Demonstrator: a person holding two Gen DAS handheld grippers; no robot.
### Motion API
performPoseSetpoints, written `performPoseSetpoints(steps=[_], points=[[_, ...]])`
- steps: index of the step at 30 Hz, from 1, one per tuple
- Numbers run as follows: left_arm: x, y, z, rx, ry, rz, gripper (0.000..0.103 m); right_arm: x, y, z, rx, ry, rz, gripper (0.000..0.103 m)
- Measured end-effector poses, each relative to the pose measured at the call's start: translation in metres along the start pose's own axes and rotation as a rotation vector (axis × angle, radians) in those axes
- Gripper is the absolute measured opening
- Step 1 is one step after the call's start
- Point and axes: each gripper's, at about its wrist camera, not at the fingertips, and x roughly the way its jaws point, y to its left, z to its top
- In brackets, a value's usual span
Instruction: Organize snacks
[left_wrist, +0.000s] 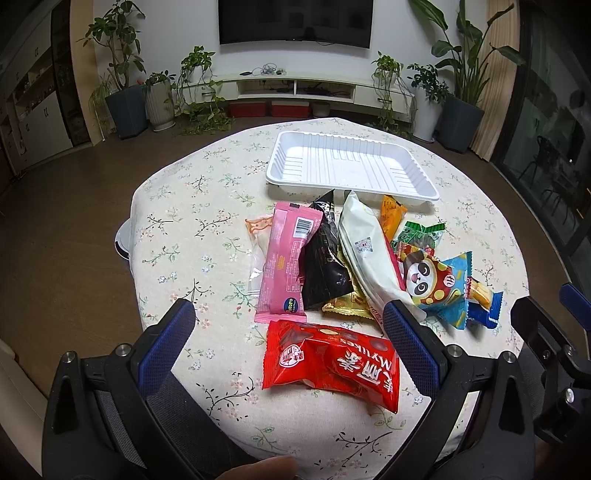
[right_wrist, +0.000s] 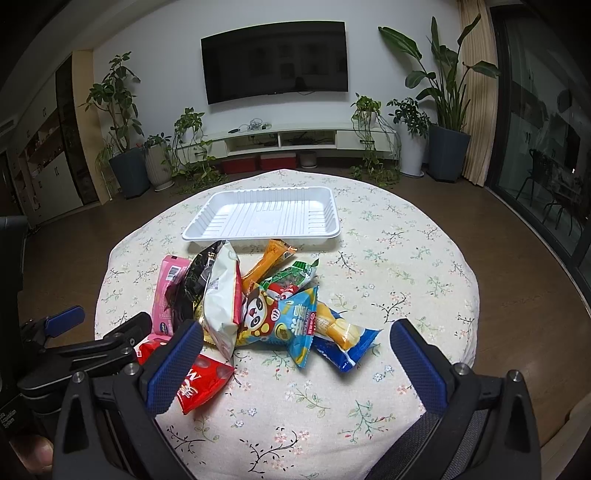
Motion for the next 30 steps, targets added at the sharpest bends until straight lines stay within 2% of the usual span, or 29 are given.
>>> performPoseSetpoints(steps=[30], points=[[0.0086, -0.0007, -0.001, 0.001, 0.031, -0.01, 0.103, 0.002, -0.0009, -0.0025, 0.002, 0.007, 0.0, 0.103]])
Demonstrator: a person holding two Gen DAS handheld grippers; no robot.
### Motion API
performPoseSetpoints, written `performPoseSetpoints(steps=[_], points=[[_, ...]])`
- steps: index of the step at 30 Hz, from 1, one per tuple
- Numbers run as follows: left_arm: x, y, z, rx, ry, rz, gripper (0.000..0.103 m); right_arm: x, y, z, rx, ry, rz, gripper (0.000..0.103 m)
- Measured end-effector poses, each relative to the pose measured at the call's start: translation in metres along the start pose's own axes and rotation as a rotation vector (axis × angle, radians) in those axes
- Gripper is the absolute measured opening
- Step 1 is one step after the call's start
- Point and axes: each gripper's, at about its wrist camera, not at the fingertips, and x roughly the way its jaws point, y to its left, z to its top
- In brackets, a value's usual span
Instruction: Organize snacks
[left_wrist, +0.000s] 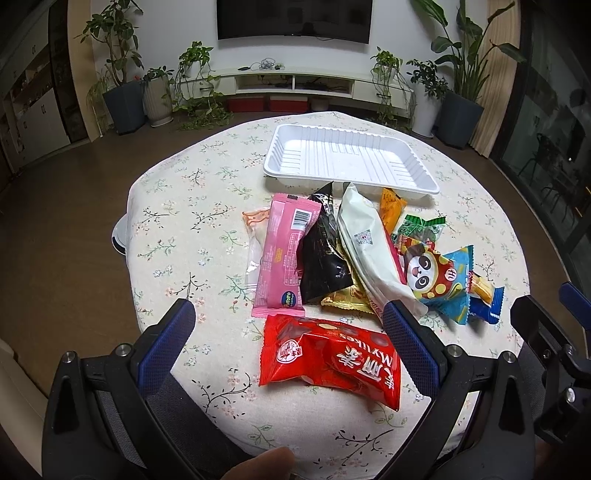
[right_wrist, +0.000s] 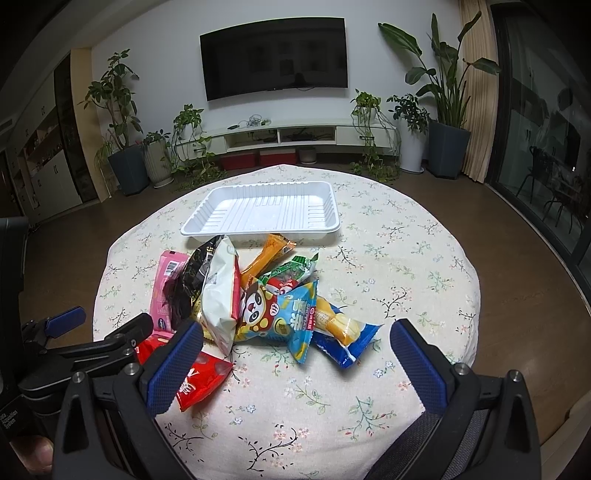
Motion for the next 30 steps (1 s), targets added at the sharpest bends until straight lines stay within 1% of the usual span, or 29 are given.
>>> performPoseSetpoints(steps=[5, 8, 10, 12, 13, 14, 16, 17, 18, 20, 22, 25, 28, 29, 30], points=[[0.002, -0.001, 0.0, -0.001, 0.004, 0.0, 0.103, 0.001, 0.0, -0.001, 0.003, 0.002, 0.002, 0.103], [0.002, -0.003, 0.0, 0.006, -0.006, 0.02, 0.103, 0.0, -0.002, -0.006, 0.008, 0.005, 0.006, 0.103], [0.002, -0.004, -0.001, 0.005, -0.013, 0.014, 0.103, 0.0, -0.003, -0.007, 0.007, 0.006, 0.003, 0.103], [0.002, -0.002, -0.003, -0.006, -0.024, -0.012, 0.103, -0.001, -0.006, -0.01, 0.011, 0.003, -0.007, 0.103], [0.003, 0.0, -0.004, -0.015, -0.026, -0.037, 0.103, -0.001, -0.007, -0.01, 0.01, 0.0, -0.009, 0.103], [0.004, 0.003, -0.005, -0.029, -0.026, -0.076, 0.103, -0.002, -0.009, -0.013, 0.016, -0.001, -0.013, 0.103], [0.008, 0.01, -0.008, -0.057, -0.023, -0.2, 0.103, -0.004, -0.013, -0.016, 0.026, -0.003, -0.017, 0.103], [0.011, 0.013, -0.009, -0.064, -0.016, -0.24, 0.103, -0.006, -0.016, -0.017, 0.031, -0.004, -0.019, 0.103], [0.014, 0.014, -0.01, -0.058, 0.002, -0.254, 0.103, -0.008, -0.018, -0.019, 0.038, -0.006, -0.021, 0.103], [0.018, 0.016, -0.014, -0.024, 0.018, -0.216, 0.103, -0.009, -0.022, -0.022, 0.046, -0.006, -0.022, 0.103], [0.019, 0.019, -0.019, -0.015, 0.036, -0.215, 0.103, -0.012, -0.025, -0.026, 0.053, -0.006, -0.02, 0.103], [0.027, 0.029, -0.027, -0.028, 0.105, -0.198, 0.103, -0.013, -0.031, -0.028, 0.066, -0.003, -0.009, 0.103], [0.03, 0.034, -0.032, -0.012, 0.132, -0.241, 0.103, -0.013, -0.034, -0.032, 0.072, 0.009, 0.027, 0.103], [0.03, 0.036, -0.034, 0.01, 0.141, -0.266, 0.103, -0.013, -0.034, -0.028, 0.069, 0.012, 0.038, 0.103], [0.03, 0.037, -0.034, 0.044, 0.148, -0.303, 0.103, -0.015, -0.034, -0.033, 0.06, 0.014, 0.063, 0.103]])
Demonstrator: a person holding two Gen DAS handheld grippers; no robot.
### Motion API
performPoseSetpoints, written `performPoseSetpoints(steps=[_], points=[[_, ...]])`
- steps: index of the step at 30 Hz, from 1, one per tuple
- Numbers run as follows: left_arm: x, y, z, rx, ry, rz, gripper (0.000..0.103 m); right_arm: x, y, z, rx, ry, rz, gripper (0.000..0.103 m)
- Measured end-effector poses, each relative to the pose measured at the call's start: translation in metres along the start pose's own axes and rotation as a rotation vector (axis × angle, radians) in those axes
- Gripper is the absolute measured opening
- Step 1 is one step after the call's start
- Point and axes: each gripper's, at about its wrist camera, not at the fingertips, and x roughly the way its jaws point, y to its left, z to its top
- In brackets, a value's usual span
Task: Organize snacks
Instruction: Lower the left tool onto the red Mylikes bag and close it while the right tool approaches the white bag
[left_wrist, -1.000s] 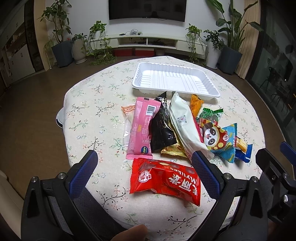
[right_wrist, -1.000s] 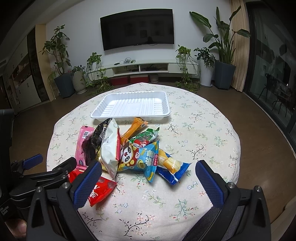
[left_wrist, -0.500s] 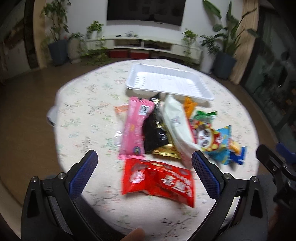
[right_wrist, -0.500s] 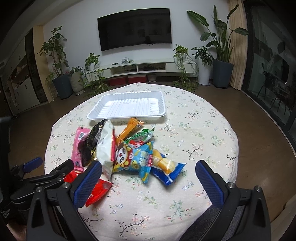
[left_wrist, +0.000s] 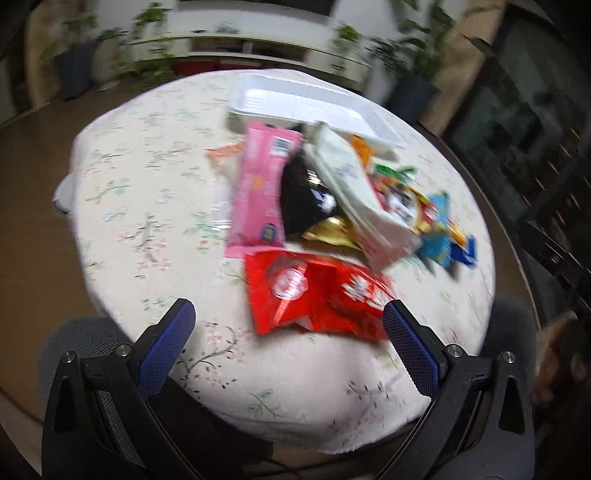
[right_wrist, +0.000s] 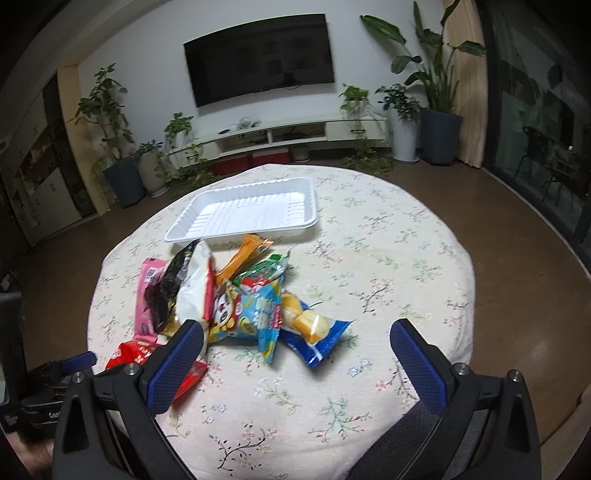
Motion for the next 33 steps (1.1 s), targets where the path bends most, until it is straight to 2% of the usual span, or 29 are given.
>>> performPoseSetpoints(steps=[5, 8, 10, 11, 12, 13, 14, 15, 17, 19, 25, 33], points=[[-0.009, -0.007, 0.002, 0.211, 0.004, -0.048, 0.101, 0.005, -0.006, 0.013, -0.001, 0.019, 0.058, 0.103], [-0.014, -0.019, 0.005, 0.404, -0.034, -0.07, 0.101, 0.011, -0.013, 0.015, 0.028, 0.039, 0.088, 0.103], [-0.009, -0.026, 0.01, 0.531, -0.026, -0.093, 0.097, 0.015, -0.015, 0.016, 0.042, 0.05, 0.105, 0.103], [-0.006, -0.029, 0.013, 0.577, -0.015, -0.109, 0.09, 0.016, -0.016, 0.016, 0.045, 0.055, 0.115, 0.103], [-0.001, -0.033, 0.014, 0.641, 0.0, -0.123, 0.079, 0.016, -0.016, 0.016, 0.048, 0.06, 0.127, 0.103], [0.004, -0.037, 0.016, 0.701, 0.013, -0.126, 0.072, 0.016, -0.016, 0.016, 0.051, 0.065, 0.134, 0.103], [0.012, -0.042, 0.018, 0.773, 0.034, -0.109, 0.061, 0.018, -0.016, 0.017, 0.052, 0.066, 0.135, 0.103], [0.017, -0.043, 0.018, 0.811, 0.05, -0.098, 0.057, 0.018, -0.017, 0.017, 0.055, 0.068, 0.136, 0.103], [0.029, -0.048, 0.021, 0.907, 0.104, -0.108, 0.056, 0.019, -0.018, 0.018, 0.062, 0.075, 0.142, 0.103], [0.031, -0.051, 0.02, 0.971, 0.13, -0.148, 0.056, 0.02, -0.019, 0.018, 0.067, 0.083, 0.148, 0.103], [0.044, -0.065, 0.019, 1.135, 0.235, -0.175, 0.056, 0.03, -0.025, 0.017, 0.088, 0.112, 0.149, 0.103], [0.072, -0.081, 0.019, 1.192, 0.371, -0.197, 0.057, 0.038, -0.027, 0.015, 0.1, 0.143, 0.168, 0.103]])
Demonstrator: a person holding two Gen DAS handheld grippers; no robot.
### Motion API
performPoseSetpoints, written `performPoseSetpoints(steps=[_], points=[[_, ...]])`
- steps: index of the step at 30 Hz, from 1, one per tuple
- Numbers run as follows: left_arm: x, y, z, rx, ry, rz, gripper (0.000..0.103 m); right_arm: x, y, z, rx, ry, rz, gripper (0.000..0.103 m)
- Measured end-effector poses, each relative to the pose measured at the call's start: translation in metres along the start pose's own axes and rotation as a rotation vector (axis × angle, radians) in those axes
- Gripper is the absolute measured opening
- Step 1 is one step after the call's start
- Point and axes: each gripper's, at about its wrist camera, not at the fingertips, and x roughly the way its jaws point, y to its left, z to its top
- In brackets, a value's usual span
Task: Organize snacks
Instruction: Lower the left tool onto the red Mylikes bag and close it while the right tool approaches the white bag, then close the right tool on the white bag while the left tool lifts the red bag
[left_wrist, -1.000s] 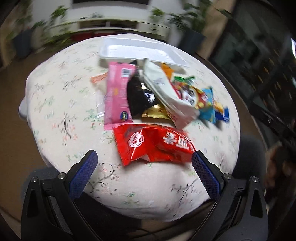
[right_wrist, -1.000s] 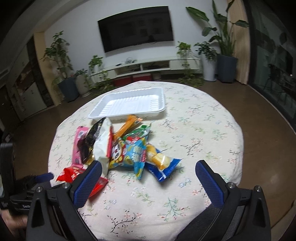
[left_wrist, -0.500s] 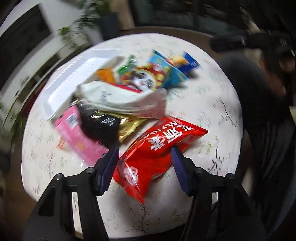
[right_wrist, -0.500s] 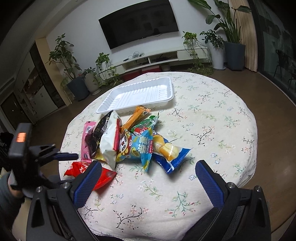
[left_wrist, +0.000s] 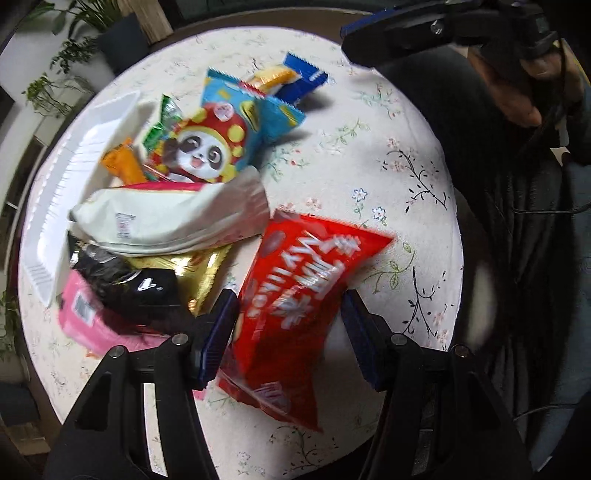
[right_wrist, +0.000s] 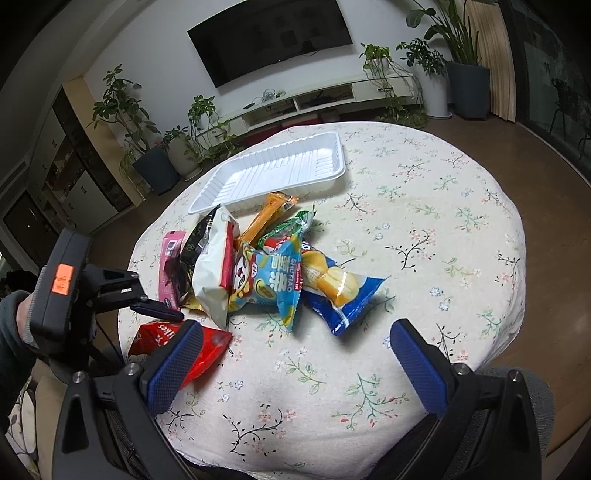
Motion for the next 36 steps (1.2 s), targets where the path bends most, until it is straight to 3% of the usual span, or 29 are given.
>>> performPoseSetpoints(steps=[6, 14, 17, 24, 31, 36], points=[[0.013, 0.011, 0.009, -0.088, 0.031, -0.053, 0.063, 0.004, 0.0, -0.002, 0.006, 0.015, 0.013, 0.103], [0.012, 0.009, 0.004, -0.227, -0.039, -0.059, 0.041, 0.005, 0.006, -0.002, -0.019, 0.017, 0.015, 0.102], [0.01, 0.009, -0.005, -0.324, -0.082, -0.069, 0.038, 0.008, 0.012, -0.003, -0.042, 0.022, 0.016, 0.098], [-0.009, 0.008, -0.049, -0.557, -0.211, -0.179, 0.034, 0.011, 0.024, 0.005, -0.066, 0.043, 0.032, 0.086], [-0.033, -0.008, -0.09, -0.728, -0.331, -0.188, 0.032, 0.032, 0.063, 0.033, -0.095, 0.081, 0.18, 0.077], [-0.041, -0.014, -0.111, -0.823, -0.39, -0.198, 0.031, 0.063, 0.097, 0.051, -0.187, 0.142, 0.169, 0.069]])
